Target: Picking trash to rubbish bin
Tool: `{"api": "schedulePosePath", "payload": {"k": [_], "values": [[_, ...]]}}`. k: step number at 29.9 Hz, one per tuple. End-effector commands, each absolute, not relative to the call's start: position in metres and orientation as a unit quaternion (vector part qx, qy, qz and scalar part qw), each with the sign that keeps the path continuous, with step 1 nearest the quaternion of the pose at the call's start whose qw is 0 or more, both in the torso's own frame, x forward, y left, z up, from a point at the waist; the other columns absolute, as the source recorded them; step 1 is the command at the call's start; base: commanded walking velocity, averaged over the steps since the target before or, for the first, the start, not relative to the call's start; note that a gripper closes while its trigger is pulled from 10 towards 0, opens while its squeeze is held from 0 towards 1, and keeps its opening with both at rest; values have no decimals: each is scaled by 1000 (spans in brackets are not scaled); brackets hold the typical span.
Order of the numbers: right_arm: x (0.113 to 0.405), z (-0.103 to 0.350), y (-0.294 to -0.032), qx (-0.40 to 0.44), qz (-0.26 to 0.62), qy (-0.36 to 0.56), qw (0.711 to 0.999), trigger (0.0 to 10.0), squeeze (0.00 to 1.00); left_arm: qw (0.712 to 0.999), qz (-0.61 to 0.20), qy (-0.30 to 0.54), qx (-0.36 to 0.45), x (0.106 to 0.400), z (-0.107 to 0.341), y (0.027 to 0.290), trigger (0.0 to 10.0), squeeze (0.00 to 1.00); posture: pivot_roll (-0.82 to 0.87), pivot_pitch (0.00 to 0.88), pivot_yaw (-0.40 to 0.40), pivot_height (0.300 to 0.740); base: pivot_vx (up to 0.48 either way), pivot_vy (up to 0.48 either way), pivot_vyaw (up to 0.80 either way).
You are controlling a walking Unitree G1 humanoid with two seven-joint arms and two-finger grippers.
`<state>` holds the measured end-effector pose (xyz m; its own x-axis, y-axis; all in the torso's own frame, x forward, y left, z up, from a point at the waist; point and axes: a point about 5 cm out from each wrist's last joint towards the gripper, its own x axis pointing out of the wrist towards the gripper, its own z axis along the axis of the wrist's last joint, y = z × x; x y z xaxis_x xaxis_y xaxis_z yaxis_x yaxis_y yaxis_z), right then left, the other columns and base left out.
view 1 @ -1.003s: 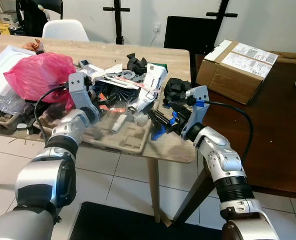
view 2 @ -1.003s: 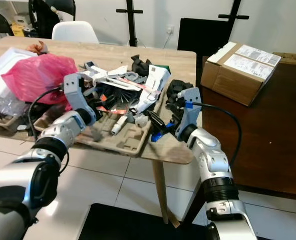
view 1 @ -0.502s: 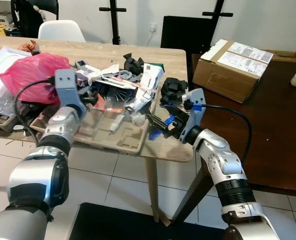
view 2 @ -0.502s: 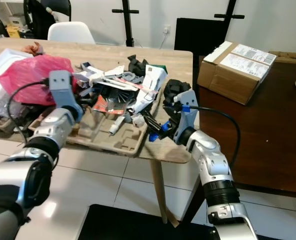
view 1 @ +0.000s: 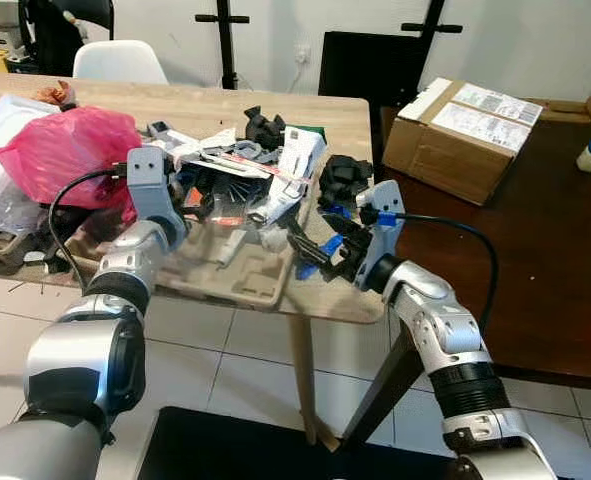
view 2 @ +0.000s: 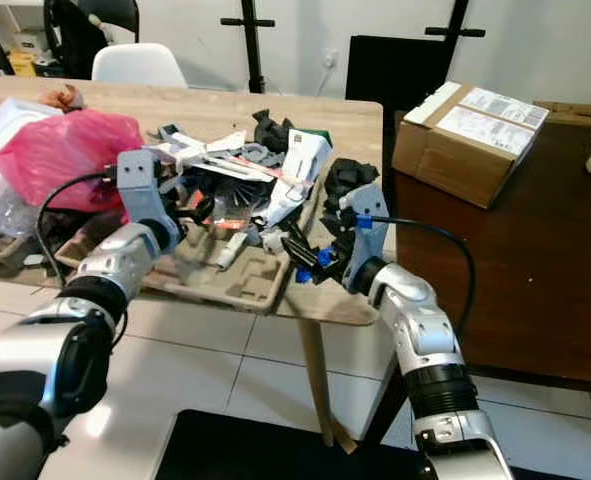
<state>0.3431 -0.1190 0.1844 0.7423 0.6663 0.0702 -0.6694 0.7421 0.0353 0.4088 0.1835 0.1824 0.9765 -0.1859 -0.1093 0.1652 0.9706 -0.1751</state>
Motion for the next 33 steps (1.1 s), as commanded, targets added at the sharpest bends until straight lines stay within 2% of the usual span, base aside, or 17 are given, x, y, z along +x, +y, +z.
{"api": "schedulePosePath", "payload": {"k": [1, 8, 16, 19, 21, 25, 33], "values": [[341, 180, -119, 23, 358, -18, 933, 10000, 0, 989, -88, 92, -76, 407, 172, 178, 10000, 0, -116, 132, 41, 740, 0, 0, 0], [341, 180, -118, 23, 356, -18, 934, 10000, 0, 990, -78, 98, -62, 409, 176, 178, 10000, 0, -112, 134, 42, 740, 0, 0, 0], [341, 179, -118, 22, 356, -18, 934, 10000, 0, 990, -32, 106, -91, 410, 180, 188, 10000, 0, -113, 136, 43, 740, 0, 0, 0], [340, 179, -118, 21, 356, -17, 934, 10000, 0, 986, -44, 115, -111, 410, 179, 185, 10000, 0, -114, 136, 43, 740, 0, 0, 0], [339, 178, -119, 17, 356, -17, 934, 10000, 0, 976, -80, 143, -145, 409, 174, 173, 10000, 0, -115, 135, 45, 740, 0, 0, 0], [340, 178, -120, 17, 355, -17, 935, 10000, 0, 965, -118, 146, -182, 409, 175, 163, 10000, 0, -115, 133, 47, 740, 0, 0, 0], [340, 179, -119, 18, 354, -19, 935, 10000, 0, 953, -177, 146, -197, 408, 177, 149, 10000, 0, -114, 131, 50, 740, 0, 0, 0]]}}
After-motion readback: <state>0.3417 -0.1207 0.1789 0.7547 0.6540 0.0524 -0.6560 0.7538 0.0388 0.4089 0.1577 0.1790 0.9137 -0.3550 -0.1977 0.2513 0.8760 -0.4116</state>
